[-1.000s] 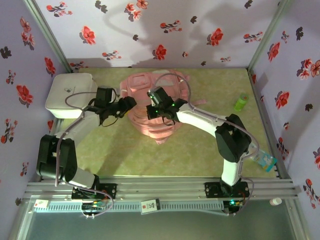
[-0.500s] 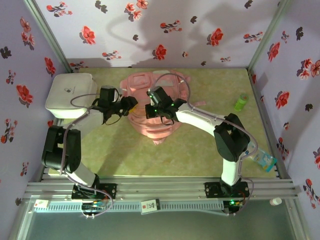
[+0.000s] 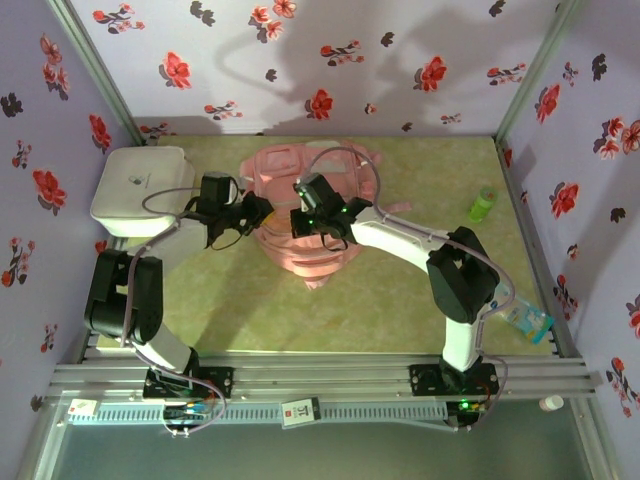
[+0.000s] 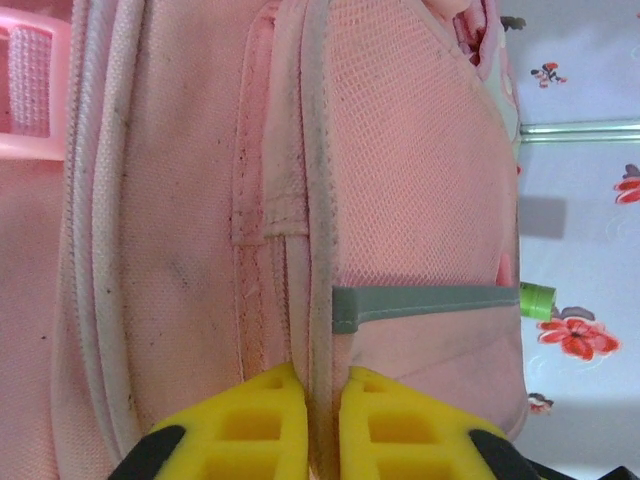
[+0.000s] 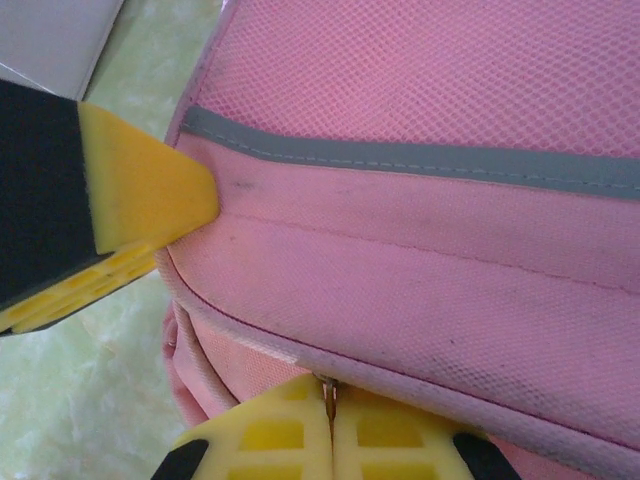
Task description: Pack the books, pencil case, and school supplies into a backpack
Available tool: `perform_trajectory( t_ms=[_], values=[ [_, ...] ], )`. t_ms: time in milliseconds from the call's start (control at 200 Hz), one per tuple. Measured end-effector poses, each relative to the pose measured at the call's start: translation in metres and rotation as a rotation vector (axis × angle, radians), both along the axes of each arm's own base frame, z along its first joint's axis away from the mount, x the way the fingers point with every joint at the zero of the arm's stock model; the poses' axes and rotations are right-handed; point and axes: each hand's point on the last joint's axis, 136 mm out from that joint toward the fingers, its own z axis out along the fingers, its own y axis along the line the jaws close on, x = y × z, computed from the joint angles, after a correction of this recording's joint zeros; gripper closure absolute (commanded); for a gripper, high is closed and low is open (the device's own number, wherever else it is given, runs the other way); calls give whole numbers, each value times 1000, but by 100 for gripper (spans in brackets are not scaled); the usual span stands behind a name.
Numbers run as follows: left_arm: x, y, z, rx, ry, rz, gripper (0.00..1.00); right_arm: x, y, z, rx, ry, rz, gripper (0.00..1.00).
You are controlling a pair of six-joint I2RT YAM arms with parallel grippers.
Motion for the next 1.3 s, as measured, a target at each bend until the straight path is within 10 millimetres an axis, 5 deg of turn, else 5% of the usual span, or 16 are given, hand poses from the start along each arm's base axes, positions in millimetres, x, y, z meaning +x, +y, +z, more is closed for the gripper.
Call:
perform_trajectory(
  t_ms=[210,465,670,1300],
  values=[
    [-4,-1,0,48,-13,-46,100,-10,-29,-9,-31,21,-28,100],
    [-4,2,0,104,-32,-81,100,4,-100,-6,-67,24,-160,99],
    [-7,4,0,158,-40,-123,100,13,-130,-13,-126,32,-155,97],
    [-12,5,-9,324,-73,-316,100,42,-154,-24,-270,12,79,90]
  ],
)
